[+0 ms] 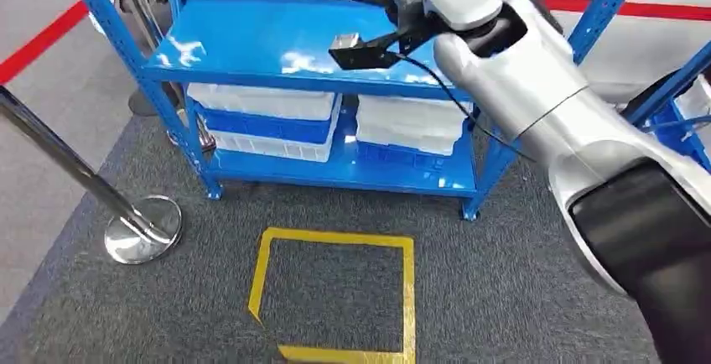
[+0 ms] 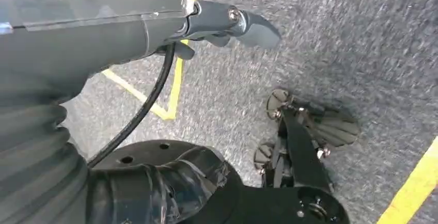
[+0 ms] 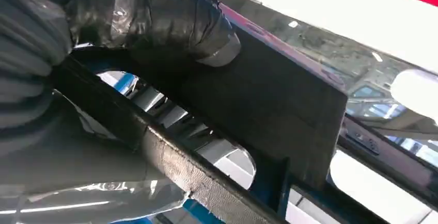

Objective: Take the parts from the cabinet and place them on the table.

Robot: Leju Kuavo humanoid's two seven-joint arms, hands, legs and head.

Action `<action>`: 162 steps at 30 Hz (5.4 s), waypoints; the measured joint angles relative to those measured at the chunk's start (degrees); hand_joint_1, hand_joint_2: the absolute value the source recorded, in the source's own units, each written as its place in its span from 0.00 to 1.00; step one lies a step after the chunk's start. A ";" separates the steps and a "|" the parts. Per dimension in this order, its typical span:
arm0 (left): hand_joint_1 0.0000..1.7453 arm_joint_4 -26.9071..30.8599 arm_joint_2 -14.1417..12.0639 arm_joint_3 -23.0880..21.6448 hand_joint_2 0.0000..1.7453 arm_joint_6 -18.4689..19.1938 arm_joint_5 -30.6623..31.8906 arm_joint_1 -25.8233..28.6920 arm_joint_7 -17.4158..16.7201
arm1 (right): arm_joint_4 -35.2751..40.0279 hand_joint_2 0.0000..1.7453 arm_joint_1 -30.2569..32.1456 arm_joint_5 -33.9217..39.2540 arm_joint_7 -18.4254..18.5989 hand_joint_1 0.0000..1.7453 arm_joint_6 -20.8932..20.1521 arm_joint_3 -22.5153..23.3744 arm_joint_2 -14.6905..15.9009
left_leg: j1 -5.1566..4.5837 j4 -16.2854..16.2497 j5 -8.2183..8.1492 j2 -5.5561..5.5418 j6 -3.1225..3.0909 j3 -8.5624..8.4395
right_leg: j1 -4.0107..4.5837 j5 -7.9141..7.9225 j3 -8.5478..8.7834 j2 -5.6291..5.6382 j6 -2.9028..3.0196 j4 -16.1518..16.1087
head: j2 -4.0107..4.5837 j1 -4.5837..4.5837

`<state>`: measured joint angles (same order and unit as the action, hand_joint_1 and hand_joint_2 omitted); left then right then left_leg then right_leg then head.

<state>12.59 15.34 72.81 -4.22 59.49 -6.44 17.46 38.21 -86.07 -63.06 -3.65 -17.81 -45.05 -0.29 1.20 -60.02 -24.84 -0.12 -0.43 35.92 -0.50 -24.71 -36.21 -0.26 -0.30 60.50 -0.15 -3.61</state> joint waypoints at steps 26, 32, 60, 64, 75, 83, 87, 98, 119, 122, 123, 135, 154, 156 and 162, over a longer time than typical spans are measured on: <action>0.00 0.00 -0.07 0.02 1.00 -0.37 -0.02 -0.20 1.25 | 1.31 1.00 1.24 0.22 0.11 1.00 -0.22 -0.11 1.38 | 0.53 -1.02 -3.54 0.09 2.47 -2.46 | -0.50 0.21 -0.94 -0.46 1.54 0.39 | 0.00 -0.13; 0.00 0.00 -0.02 0.02 1.00 -0.04 -0.20 -0.18 0.70 | 1.53 1.00 1.32 0.20 0.17 1.00 -0.44 -0.13 2.04 | 0.19 0.27 -1.35 0.09 -0.64 -1.80 | -0.54 -1.41 -2.37 -0.17 -0.63 2.18 | 0.00 -0.09; 0.00 0.00 -0.09 0.02 1.00 -0.18 -0.09 -0.48 0.00 | 1.31 1.00 0.88 0.15 0.00 1.00 -0.37 -0.57 1.16 | 0.56 -1.54 -2.82 -0.13 2.64 -4.30 | -0.06 2.37 -2.43 -0.62 1.16 -0.63 | 0.00 -0.17; 0.00 0.00 -0.11 0.02 1.00 -0.35 -0.09 -0.43 -0.31 | 0.96 1.00 0.94 0.15 -0.15 1.00 -0.28 -0.57 1.07 | -0.05 0.94 -3.04 -0.35 1.03 -4.22 | -0.02 4.34 -3.38 -0.58 -0.44 -0.66 | 0.00 -0.11; 0.00 -0.02 -0.11 0.02 1.00 -1.03 0.26 -0.57 -1.14 | 0.26 1.00 1.16 -0.04 0.02 1.00 0.04 -0.59 0.94 | -0.04 0.26 2.92 0.26 -0.56 3.13 | 0.11 -4.34 4.38 0.22 0.18 2.79 | 0.00 -0.07; 0.00 -0.02 -0.11 0.02 1.00 -1.20 0.42 -0.46 -1.22 | -0.35 1.00 0.72 -0.20 0.02 1.00 0.18 -0.61 -0.39 | 0.08 -3.26 -2.29 0.13 1.72 5.97 | 0.17 -0.94 3.25 -0.50 2.29 -2.64 | 0.00 -0.13; 0.00 -0.02 -0.20 0.02 1.00 -1.22 0.52 -0.49 -1.16 | -0.83 1.00 0.69 -0.31 0.02 1.00 0.18 -0.61 -0.76 | 0.32 -16.20 -6.07 0.14 2.53 6.32 | 0.07 1.75 -1.00 -0.50 2.09 -1.67 | 0.00 -0.13; 0.00 -0.02 -0.28 0.02 1.00 -1.40 0.85 -0.72 -1.18 | -2.06 1.00 0.51 -0.96 0.00 1.00 0.44 -0.61 -0.74 | 0.24 0.91 -1.85 0.33 -1.15 -2.82 | -0.44 -2.02 -7.06 -0.13 -1.22 3.98 | 0.00 -0.02; 0.00 -0.02 -0.24 0.02 1.00 -1.40 1.00 -0.59 -1.25 | -3.32 1.00 0.44 -1.14 -0.11 1.00 0.72 -0.61 -2.25 | 0.21 -14.60 -1.90 0.10 2.50 4.64 | 0.11 1.45 -1.70 -0.57 1.98 -1.44 | 0.00 -0.02; 0.00 -0.02 -0.24 0.02 1.00 -1.38 0.92 -0.82 -1.18 | -3.35 1.00 0.25 -1.36 0.02 1.00 0.83 -0.61 -2.49 | 0.23 -2.23 -5.16 0.03 2.71 -5.09 | 0.24 2.66 -4.71 -0.50 0.92 0.54 | 0.00 -0.09; 0.00 0.00 -0.28 0.02 1.00 -1.38 0.92 -0.81 -1.09 | -3.39 1.00 0.25 -1.49 0.11 1.00 0.92 -0.61 -2.51 | 0.05 0.16 -6.44 -0.23 1.57 -5.90 | 0.26 3.15 -4.95 -0.54 0.62 0.74 | 0.00 0.00; 0.00 0.00 -0.28 0.02 1.00 -1.36 0.68 -0.69 -1.31 | -4.74 1.00 0.35 -2.05 0.04 1.00 1.07 -0.61 -2.27 | 0.04 0.16 2.74 0.47 -1.11 4.28 | -0.24 -2.96 -2.52 0.01 -0.86 13.89 | 0.00 0.09; 0.00 0.00 -0.68 0.04 1.00 -1.38 -0.66 -0.37 -0.68 | -5.95 1.00 0.55 -3.19 0.46 1.00 1.29 -0.61 -3.98 | -0.40 0.44 -1.63 0.29 0.78 -2.15 | 0.94 -1.72 1.59 -0.32 2.09 -0.97 | 0.00 0.11; 0.00 0.00 -0.70 0.07 1.00 -1.38 -0.77 -0.35 -0.68 | -6.23 1.00 0.60 -3.21 0.59 1.00 1.29 -0.61 -4.68 | -0.58 0.96 -1.69 0.31 0.28 -2.07 | 0.81 -1.30 1.48 -0.27 1.45 -1.04 | 0.00 0.09; 0.00 0.00 -0.72 0.11 1.00 -1.49 -1.01 -0.46 -0.72 | -6.91 1.00 0.40 -3.91 0.70 1.00 1.31 -0.61 -5.24 | 0.20 2.53 0.09 0.49 -1.21 -1.49 | -0.05 -9.57 -4.35 0.16 -0.73 12.72 | 0.00 0.15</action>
<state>12.59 14.62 72.92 -5.70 58.49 -6.90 16.74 31.30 -85.67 -66.97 -2.95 -16.50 -45.66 -5.53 1.40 -57.50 -24.74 0.37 -1.64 34.43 -0.55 -34.28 -40.56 -0.10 -1.03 73.22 -0.15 -3.45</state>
